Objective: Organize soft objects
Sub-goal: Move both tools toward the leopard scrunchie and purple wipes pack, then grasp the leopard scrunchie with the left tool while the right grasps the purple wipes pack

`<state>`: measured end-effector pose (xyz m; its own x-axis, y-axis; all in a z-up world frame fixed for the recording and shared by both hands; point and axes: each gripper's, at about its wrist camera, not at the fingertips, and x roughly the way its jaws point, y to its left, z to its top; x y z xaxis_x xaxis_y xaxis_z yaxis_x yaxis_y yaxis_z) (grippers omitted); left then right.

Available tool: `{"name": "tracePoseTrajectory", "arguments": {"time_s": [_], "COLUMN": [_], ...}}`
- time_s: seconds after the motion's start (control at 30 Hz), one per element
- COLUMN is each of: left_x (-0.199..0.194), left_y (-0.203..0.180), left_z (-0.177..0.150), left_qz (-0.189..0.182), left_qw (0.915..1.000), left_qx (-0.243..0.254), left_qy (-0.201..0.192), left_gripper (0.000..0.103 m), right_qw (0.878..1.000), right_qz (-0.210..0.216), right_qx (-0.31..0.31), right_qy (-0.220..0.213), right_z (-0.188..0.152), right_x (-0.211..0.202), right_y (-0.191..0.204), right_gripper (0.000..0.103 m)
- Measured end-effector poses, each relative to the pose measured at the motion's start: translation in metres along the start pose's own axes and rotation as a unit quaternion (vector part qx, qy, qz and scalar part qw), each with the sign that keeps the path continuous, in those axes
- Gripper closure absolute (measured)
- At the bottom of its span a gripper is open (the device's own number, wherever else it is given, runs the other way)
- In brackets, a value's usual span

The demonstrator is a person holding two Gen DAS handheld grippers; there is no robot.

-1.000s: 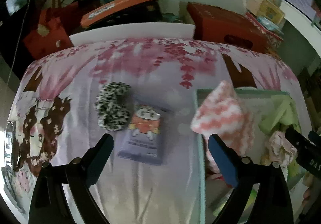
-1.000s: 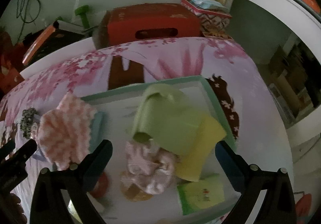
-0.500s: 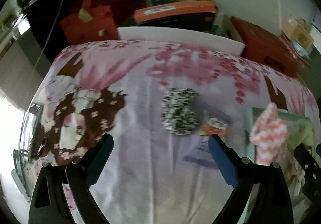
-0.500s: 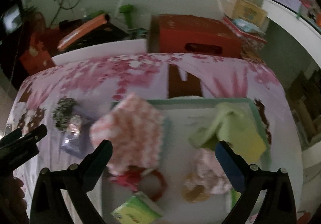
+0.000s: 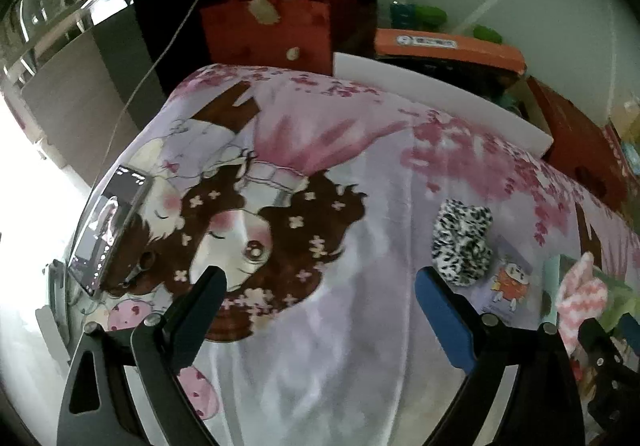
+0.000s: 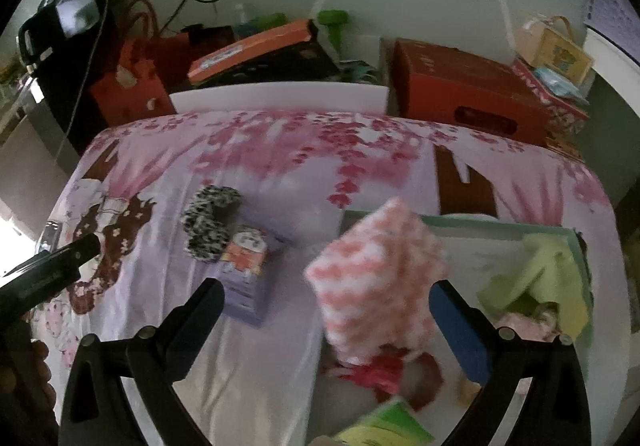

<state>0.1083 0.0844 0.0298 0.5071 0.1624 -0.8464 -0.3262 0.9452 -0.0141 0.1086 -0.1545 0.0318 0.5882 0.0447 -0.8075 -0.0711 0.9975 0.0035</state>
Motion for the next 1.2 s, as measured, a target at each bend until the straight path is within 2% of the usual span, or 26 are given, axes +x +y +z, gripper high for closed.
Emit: {"name": "tracePoseTrajectory", "arguments": {"time_s": [0.17,0.53,0.8,1.2], "left_x": [0.005,0.028,0.036,0.046], "left_y": [0.011,0.004,0.003,0.000], "left_z": [0.002,0.001,0.001,0.003], "left_qz": [-0.003,-0.029,-0.025,-0.025], "left_qw": [0.9999,0.9993,0.9992,0.9993], "left_qx": [-0.013,-0.014,-0.019,-0.012], "left_qy": [0.001,0.021,0.024,0.025], "left_gripper": [0.008,0.008,0.008,0.008], "right_qw": [1.000,0.999,0.999,0.998], "right_qz": [0.024,0.022,0.036,0.054], "right_qx": [-0.013,-0.027,-0.040,-0.026], "right_qy": [-0.006,0.003,-0.008,0.000], "right_z": [0.001,-0.005,-0.006,-0.009], "right_x": [0.008,0.038,0.050,0.069], "right_y": [0.018,0.036,0.053,0.060], "right_gripper": [0.000,0.000,0.000,0.000]}}
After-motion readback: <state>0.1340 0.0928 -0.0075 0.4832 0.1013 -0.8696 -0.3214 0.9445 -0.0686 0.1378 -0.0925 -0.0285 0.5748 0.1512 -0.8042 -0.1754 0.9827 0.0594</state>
